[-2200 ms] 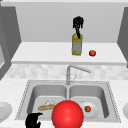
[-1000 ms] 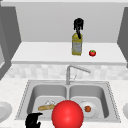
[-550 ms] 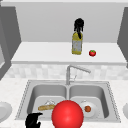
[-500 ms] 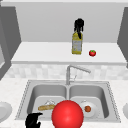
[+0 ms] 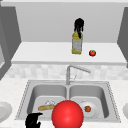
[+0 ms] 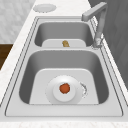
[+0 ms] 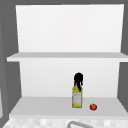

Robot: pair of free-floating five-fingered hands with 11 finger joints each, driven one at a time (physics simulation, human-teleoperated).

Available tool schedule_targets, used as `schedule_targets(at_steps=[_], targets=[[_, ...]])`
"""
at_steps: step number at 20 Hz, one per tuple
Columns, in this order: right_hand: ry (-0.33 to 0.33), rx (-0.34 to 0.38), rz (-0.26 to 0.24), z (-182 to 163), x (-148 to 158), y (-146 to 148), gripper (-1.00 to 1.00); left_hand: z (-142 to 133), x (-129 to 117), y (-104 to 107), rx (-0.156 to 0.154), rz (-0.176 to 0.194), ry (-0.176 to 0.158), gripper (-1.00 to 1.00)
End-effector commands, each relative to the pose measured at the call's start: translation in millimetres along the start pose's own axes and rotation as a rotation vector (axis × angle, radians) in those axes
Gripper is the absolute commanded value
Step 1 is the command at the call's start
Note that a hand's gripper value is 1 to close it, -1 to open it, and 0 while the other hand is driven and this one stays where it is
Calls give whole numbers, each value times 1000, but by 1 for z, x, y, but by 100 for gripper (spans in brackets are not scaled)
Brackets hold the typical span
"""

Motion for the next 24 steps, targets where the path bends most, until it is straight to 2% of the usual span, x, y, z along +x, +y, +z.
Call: schedule_targets(at_steps=[1, 2, 3, 5, 7, 9, 10, 11, 12, 13, 15, 18, 24], targets=[[24, -37, -6, 4, 11, 13, -100, 0, 0, 0, 0, 0, 0, 0], [39, -51, -13, 6, 15, 19, 100, 0, 0, 0, 0, 0, 0, 0], [61, -62, 6, 7, 20, 20, 100, 0, 0, 0, 0, 0, 0, 0], [110, -88, -6, 6, 21, 25, 100, 0, 0, 0, 0, 0, 0, 0], [169, -105, 31, 7, 22, 31, 100, 0, 0, 0, 0, 0, 0, 0], [191, -110, 45, 16, 22, 37, 100, 0, 0, 0, 0, 0, 0, 0], [192, -101, 70, 17, 30, 45, 100, 0, 0, 0, 0, 0, 0, 0], [199, -114, 67, 19, 30, 44, 100, 0, 0, 0, 0, 0, 0, 0], [212, -124, 42, 14, 32, 35, 100, 0, 0, 0, 0, 0, 0, 0], [223, -132, 50, 18, 32, 37, 100, 0, 0, 0, 0, 0, 0, 0], [220, -182, 57, 30, 27, 34, 100, 0, 0, 0, 0, 0, 0, 0], [191, -173, 44, 52, 28, 18, 100, 0, 0, 0, 0, 0, 0, 0], [152, -153, 42, 96, 21, 11, 100, 0, 0, 0, 0, 0, 0, 0]])
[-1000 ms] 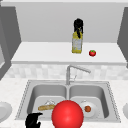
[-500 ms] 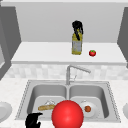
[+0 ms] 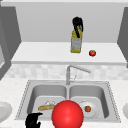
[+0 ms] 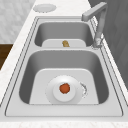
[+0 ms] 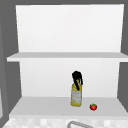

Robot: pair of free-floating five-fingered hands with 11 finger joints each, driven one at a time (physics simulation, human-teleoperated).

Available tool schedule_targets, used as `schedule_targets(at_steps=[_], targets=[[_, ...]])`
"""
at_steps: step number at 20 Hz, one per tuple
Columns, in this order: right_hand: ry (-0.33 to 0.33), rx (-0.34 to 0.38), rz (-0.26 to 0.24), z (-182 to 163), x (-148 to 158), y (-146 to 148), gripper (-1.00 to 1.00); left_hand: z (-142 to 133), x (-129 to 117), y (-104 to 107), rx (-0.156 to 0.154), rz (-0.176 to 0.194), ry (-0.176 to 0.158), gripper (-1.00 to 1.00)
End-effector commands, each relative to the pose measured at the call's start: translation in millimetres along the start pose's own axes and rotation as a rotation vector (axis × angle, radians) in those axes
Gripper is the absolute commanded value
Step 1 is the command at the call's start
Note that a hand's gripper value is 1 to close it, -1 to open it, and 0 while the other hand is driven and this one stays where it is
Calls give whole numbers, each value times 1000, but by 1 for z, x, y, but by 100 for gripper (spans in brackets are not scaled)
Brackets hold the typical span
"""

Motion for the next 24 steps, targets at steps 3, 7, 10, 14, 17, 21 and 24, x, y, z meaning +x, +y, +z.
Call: schedule_targets(at_steps=[3, 7, 10, 14, 17, 21, 24], targets=[[-16, 3, -24, 41, -17, -25, 100, 0, 0, 0, 0, 0, 0, 0], [-15, -5, -16, 73, -28, -26, 100, 0, 0, 0, 0, 0, 0, 0], [-12, -45, -15, 98, -38, -20, 100, 0, 0, 0, 0, 0, 0, 0], [-11, -58, -23, 126, -49, -7, 100, 0, 0, 0, 0, 0, 0, 0], [-11, -56, -18, 144, -55, 9, 100, 0, 0, 0, 0, 0, 0, 0], [-10, -56, -15, 168, -63, 30, 100, 0, 0, 0, 0, 0, 0, 0], [-4, -61, -13, 184, -69, 51, 100, 0, 0, 0, 0, 0, 0, 0]])
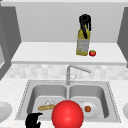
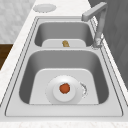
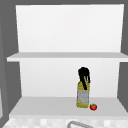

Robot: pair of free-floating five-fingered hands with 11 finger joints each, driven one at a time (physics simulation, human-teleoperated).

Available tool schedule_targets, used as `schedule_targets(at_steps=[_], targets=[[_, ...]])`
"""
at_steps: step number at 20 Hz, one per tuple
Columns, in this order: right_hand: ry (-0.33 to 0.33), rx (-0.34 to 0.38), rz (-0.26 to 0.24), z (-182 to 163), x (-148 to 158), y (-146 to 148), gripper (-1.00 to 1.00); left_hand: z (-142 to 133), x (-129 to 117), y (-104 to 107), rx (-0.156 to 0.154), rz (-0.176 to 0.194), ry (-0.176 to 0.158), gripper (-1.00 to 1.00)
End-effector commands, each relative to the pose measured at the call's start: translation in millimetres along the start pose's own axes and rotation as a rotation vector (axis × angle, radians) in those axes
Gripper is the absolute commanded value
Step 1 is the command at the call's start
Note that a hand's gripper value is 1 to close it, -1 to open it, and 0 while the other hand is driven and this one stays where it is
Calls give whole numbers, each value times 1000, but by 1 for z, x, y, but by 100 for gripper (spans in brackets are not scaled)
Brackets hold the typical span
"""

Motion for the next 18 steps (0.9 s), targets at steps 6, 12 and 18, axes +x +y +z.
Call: schedule_targets(at_steps=[6, 12, 18], targets=[[6, -22, 5, 49, -17, 58, 100, 0, 0, 0, 0, 0, 0, 0], [13, -33, 14, 79, -26, 107, 100, 0, 0, 0, 0, 0, 0, 0], [30, -72, 36, 99, -36, 170, 100, 0, 0, 0, 0, 0, 0, 0]])
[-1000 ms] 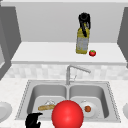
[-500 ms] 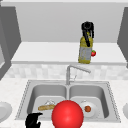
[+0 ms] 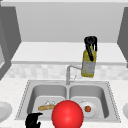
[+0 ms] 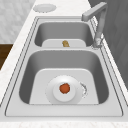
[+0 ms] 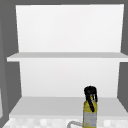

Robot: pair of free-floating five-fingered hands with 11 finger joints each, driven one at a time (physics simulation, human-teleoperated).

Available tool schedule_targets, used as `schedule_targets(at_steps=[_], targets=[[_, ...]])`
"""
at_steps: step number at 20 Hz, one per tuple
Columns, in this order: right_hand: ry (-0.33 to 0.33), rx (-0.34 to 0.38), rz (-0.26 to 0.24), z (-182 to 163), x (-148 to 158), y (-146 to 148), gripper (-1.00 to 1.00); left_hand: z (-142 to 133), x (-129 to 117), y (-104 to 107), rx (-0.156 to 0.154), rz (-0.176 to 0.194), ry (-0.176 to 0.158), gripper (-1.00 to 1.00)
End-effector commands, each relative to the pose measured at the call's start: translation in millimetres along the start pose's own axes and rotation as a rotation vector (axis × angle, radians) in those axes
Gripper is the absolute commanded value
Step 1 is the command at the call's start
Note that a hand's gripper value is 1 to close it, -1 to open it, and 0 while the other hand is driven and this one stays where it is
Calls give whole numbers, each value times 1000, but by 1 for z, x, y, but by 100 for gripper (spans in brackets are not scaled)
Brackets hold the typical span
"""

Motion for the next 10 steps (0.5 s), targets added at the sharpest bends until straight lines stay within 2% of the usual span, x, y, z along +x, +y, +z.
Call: schedule_targets(at_steps=[1, 5, 10], targets=[[23, -49, 27, 15, -8, 36, 100, 0, 0, 0, 0, 0, 0, 0], [26, -69, 35, 29, -15, 74, 100, 0, 0, 0, 0, 0, 0, 0], [18, -53, 58, 40, -33, 101, 100, 0, 0, 0, 0, 0, 0, 0]])
